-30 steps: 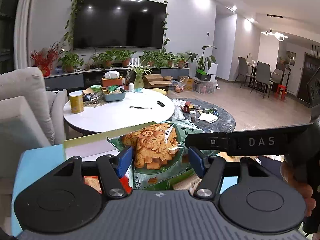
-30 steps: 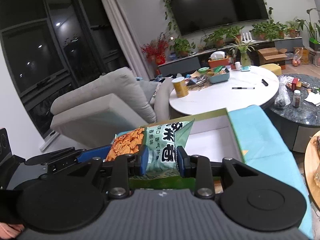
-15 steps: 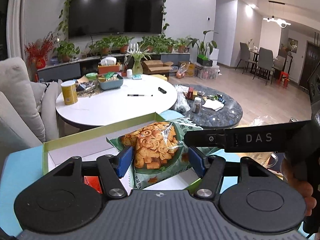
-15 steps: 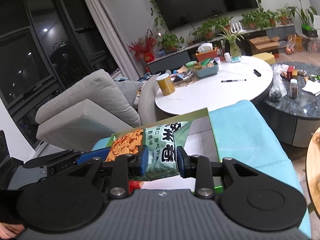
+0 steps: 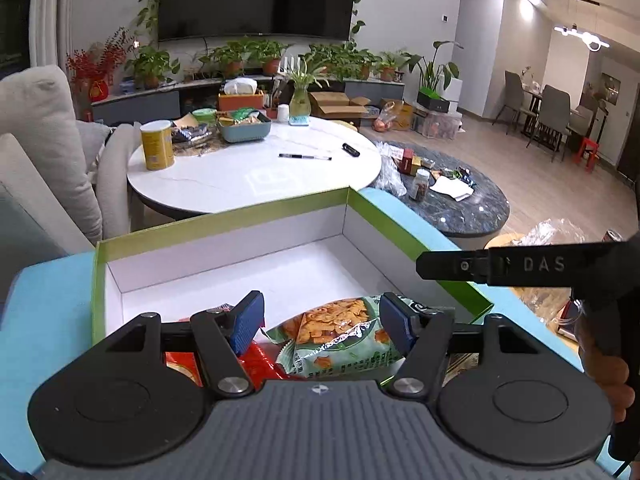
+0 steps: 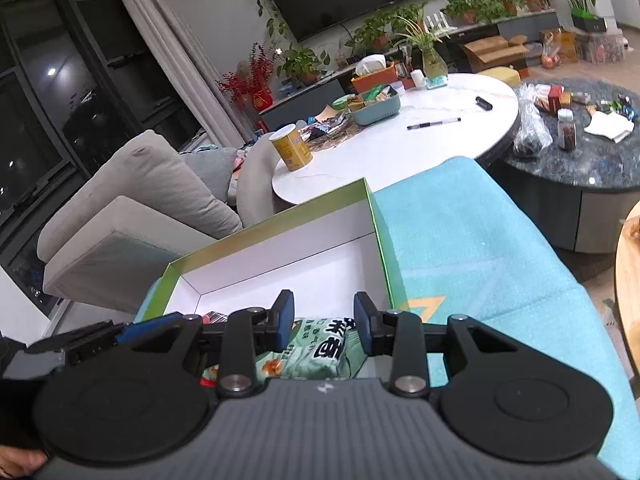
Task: Organize snacks
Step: 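Lower the cracker bag into the green box and open the right gripper, then reach the right gripper to the crayfish-print chip bag and grasp it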
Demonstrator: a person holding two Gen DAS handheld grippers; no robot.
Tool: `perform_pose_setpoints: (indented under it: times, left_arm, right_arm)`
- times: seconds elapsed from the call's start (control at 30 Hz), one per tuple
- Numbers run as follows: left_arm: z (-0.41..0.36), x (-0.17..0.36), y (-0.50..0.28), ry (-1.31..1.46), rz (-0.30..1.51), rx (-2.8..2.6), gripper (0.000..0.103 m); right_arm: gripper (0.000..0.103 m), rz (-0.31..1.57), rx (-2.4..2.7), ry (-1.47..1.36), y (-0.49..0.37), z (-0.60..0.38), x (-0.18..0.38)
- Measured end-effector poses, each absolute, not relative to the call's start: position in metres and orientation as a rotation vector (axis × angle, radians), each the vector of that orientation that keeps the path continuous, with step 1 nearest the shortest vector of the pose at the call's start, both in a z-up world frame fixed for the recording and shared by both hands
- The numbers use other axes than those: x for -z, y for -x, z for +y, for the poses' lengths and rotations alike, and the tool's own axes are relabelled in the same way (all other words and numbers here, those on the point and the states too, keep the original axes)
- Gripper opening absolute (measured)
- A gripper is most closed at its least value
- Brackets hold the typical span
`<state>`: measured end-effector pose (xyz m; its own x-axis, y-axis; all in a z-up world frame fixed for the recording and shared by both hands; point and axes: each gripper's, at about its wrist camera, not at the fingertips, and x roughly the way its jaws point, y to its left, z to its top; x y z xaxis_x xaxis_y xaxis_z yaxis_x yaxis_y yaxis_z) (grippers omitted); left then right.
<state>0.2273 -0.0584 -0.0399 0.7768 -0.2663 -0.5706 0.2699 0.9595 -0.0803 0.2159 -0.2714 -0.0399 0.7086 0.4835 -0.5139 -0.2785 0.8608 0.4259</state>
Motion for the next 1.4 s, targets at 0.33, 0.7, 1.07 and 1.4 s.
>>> perform_pose_setpoints:
  times: [0.33,0.7,1.07,1.4]
  left_arm:
    - [-0.05,0.011,-0.192,-0.002,0.551,0.273,0.066]
    - [0.001,-0.012,-0.113,0.03,0.491,0.182,0.068]
    - [0.079,0.003,-0.052,0.083,0.531,-0.009,0.07]
    - [0.114,0.043,-0.045,0.153,0.603,-0.073,0.07]
  right_arm:
    - [0.077,0.599,-0.467,-0.282,-0.18,-0.269,0.009]
    - [0.077,0.565,-0.524,-0.216,-0.124,-0.257,-0.011]
    - [0.077,0.587,-0.604,-0.194,-0.092,-0.223,-0.008]
    - [0.077,0.62,-0.63,-0.142,-0.082,-0.191,-0.004]
